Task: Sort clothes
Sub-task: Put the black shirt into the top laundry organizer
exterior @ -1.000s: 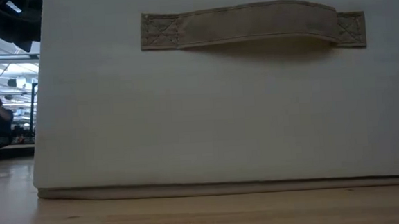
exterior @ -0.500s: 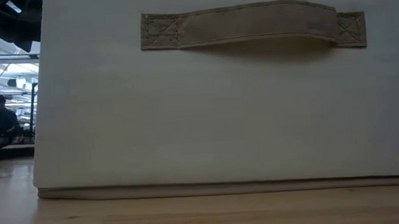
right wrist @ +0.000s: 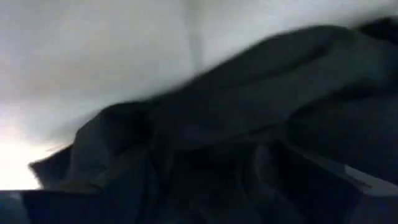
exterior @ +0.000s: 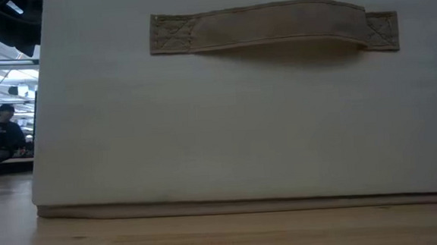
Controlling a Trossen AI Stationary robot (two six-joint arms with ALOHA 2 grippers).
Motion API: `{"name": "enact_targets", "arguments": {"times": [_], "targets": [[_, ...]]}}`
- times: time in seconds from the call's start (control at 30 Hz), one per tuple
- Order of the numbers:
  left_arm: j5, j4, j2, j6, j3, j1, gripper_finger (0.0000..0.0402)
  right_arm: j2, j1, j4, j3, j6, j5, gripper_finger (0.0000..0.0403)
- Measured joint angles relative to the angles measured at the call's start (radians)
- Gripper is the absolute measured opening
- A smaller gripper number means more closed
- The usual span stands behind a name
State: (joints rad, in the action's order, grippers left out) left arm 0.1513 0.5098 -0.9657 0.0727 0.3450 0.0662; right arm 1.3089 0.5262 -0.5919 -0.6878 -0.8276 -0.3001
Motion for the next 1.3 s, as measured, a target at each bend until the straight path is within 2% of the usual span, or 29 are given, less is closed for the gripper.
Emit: {"name": "enact_targets", "arguments": {"times": [0.13, 0.27, 0.37, 0.5, 0.57, 0.73, 0.87, 1.03, 1.17, 1.3], "targets": [[0.013, 0.001, 0.0, 0.001, 0.0, 0.0, 0.0139, 0.043, -0.003, -0.07, -0.007, -0.086, -0.104, 0.0303], [0.014, 0.001, 0.0, 0.004, 0.0, 0.0, 0.0139, 0.07, -0.003, -0.088, -0.006, -0.089, -0.113, 0.0248], [0.014, 0.001, 0.0, 0.006, 0.0, 0.0, 0.0139, 0.071, -0.003, -0.09, -0.006, -0.09, -0.134, 0.0176], [0.014, 0.001, 0.0, 0.006, 0.0, 0.0, 0.0139, 0.059, -0.003, -0.096, -0.006, -0.085, -0.161, 0.0051], [0.014, 0.001, 0.0, 0.006, 0.0, 0.0, 0.0139, 0.05, -0.003, -0.126, -0.013, -0.082, -0.16, 0.002], [0.014, 0.001, 0.0, 0.006, 0.0, 0.0, 0.0139, 0.042, -0.003, -0.378, -0.134, -0.117, -0.231, 0.0039], [0.014, 0.0, 0.0, 0.004, 0.0, 0.0, 0.0139, 0.042, -0.003, -0.614, -0.28, -0.118, -0.335, 0.0015], [0.014, 0.0, 0.0, -0.001, 0.0, 0.0, 0.0139, 0.042, -0.003, -0.871, -0.46, -0.162, -0.489, 0.0021], [0.014, 0.0, 0.0, 0.003, 0.0, -0.001, 0.0139, 0.041, -0.003, -0.98, -0.573, -0.168, -0.612, 0.0016], [0.014, 0.0, 0.0, 0.005, 0.0, -0.001, 0.0139, 0.035, -0.045, -0.979, -0.664, -0.038, -0.717, 0.0016]]}}
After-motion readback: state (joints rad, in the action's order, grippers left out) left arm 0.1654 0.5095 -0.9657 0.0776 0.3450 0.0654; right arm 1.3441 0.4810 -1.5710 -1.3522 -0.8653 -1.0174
